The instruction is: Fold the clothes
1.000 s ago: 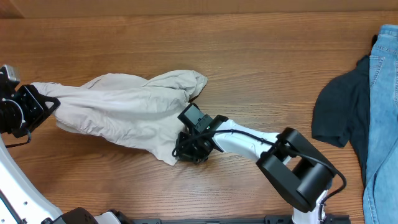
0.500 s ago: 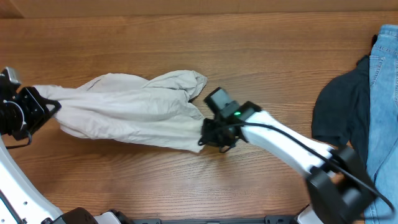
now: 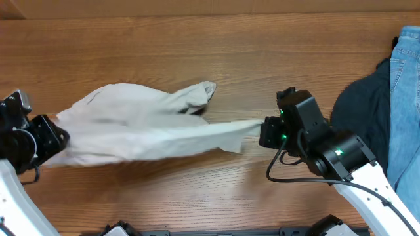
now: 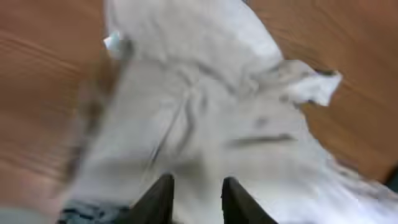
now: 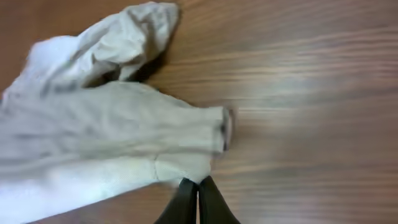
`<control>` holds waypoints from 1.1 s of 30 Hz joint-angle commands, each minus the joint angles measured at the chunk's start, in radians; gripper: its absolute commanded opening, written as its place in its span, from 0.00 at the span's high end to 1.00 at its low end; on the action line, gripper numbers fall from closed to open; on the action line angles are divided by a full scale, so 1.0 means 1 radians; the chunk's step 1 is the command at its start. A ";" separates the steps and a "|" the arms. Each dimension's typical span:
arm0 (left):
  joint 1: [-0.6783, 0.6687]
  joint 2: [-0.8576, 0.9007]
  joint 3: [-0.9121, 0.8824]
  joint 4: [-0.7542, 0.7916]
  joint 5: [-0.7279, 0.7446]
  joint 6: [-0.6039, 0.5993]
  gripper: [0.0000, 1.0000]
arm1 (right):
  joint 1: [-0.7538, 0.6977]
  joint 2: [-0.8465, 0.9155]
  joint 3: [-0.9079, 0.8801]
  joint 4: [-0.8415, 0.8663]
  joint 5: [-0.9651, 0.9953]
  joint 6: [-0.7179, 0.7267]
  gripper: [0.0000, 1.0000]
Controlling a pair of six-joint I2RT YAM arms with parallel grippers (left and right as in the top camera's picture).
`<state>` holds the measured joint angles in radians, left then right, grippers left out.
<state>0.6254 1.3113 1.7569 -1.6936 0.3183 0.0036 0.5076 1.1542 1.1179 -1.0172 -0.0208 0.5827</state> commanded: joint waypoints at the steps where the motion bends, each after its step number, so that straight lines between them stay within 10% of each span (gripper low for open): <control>1: -0.043 -0.036 0.030 0.004 -0.177 -0.045 0.69 | -0.010 0.001 -0.003 -0.012 0.039 -0.058 0.96; 4: -0.043 -0.036 0.030 0.004 -0.196 -0.057 0.69 | -0.010 0.001 -0.003 0.001 0.046 -0.068 0.96; 5: -0.043 -0.034 0.030 0.008 -0.195 -0.056 0.67 | -0.010 0.001 -0.003 0.006 0.046 -0.079 0.83; 6: -0.043 -0.031 0.030 0.015 -0.196 -0.056 0.64 | -0.010 0.001 -0.003 0.016 0.048 -0.088 0.45; 9: -0.044 -0.010 0.030 0.042 -0.193 -0.056 0.54 | -0.010 0.005 -0.003 0.071 0.073 -0.089 0.25; 20: -0.193 0.227 0.030 0.104 -0.035 0.058 0.63 | -0.017 0.381 -0.003 0.531 -0.193 -0.172 0.32; 33: -0.398 0.467 0.005 0.166 -0.055 0.070 0.57 | -0.055 0.731 -0.003 1.032 -0.415 0.042 0.10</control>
<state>0.2493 1.7000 1.7702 -1.5375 0.2611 0.0586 0.4603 1.8862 1.1053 -0.0334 -0.3958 0.4942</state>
